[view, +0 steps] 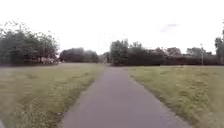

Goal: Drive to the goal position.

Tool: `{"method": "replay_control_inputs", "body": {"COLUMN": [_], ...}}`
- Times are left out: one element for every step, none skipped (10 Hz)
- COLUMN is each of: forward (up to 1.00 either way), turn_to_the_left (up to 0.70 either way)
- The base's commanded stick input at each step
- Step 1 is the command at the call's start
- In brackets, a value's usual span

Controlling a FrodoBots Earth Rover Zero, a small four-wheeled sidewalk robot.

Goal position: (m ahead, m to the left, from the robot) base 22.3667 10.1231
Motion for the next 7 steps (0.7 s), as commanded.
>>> {"method": "replay_control_inputs", "body": {"forward": [1.00, 1.00, 1.00, 1.00, 1.00, 1.00, 1.00], "turn_to_the_left": [0.00, 0.00, 0.00, 0.00, 0.00, 0.00, 0.00]}}
